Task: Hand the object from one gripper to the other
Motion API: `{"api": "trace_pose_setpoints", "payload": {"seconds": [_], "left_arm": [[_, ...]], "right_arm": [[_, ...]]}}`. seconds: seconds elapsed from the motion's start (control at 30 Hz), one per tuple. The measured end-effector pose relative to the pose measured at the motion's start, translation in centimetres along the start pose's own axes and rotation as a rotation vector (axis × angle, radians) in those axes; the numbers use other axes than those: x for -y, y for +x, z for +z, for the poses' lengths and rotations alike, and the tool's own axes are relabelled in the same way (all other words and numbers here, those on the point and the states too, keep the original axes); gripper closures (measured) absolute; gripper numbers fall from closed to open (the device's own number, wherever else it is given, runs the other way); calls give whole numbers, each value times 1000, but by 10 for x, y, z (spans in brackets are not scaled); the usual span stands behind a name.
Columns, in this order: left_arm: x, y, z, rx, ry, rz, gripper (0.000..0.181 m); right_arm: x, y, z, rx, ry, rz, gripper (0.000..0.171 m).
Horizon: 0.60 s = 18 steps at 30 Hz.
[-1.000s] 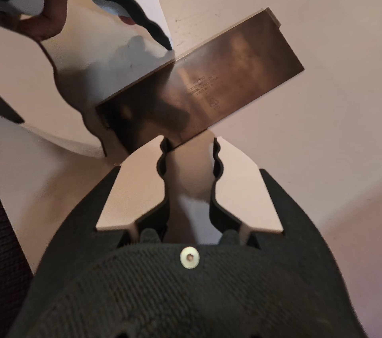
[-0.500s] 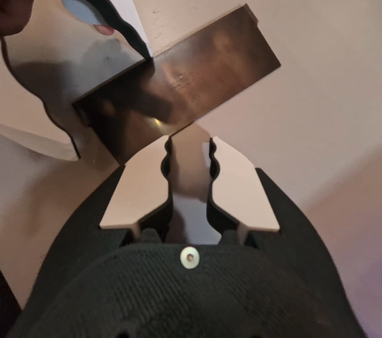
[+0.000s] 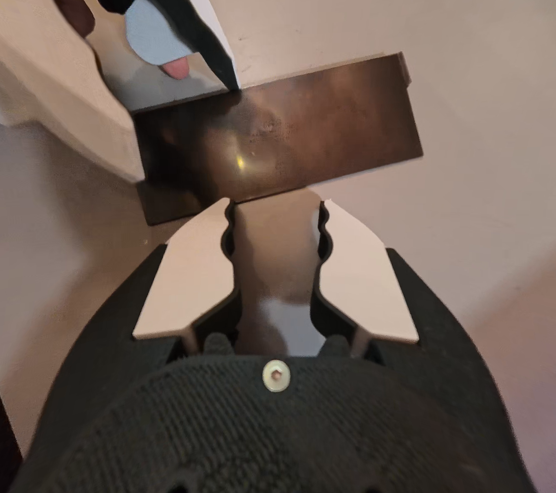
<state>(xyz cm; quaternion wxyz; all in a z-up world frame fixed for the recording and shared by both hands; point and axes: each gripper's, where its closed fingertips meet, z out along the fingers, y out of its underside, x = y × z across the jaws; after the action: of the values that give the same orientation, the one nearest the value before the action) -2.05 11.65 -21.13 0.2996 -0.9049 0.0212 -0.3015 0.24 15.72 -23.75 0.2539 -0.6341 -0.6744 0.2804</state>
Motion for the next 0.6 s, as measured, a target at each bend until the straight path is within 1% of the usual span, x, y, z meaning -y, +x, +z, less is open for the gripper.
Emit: {"api": "trace_pose_setpoints", "payload": {"seconds": [0.13, 0.23, 0.43, 0.47, 0.53, 0.57, 0.6], "left_arm": [[9, -2, -8, -116, 85, -124, 97], [10, -5, -10, -127, 102, -137, 106], [15, -2, -15, -211, 148, -200, 110], [18, -1, -18, -238, 168, -218, 114], [22, 7, -24, -330, 187, -254, 133], [20, 14, -22, -382, 169, -273, 132], [16, 16, -16, -376, 142, -275, 126]], "right_arm": [[0, 0, 0, 1, 0, 1, 116], [0, 0, 0, 2, 0, 1, 116], [0, 0, 0, 5, 0, 0, 116], [0, 0, 0, 6, 0, -1, 116], [0, 0, 0, 6, 0, -6, 115], [0, 0, 1, 2, -2, -15, 115], [0, -1, 2, -4, -5, -27, 114]]}}
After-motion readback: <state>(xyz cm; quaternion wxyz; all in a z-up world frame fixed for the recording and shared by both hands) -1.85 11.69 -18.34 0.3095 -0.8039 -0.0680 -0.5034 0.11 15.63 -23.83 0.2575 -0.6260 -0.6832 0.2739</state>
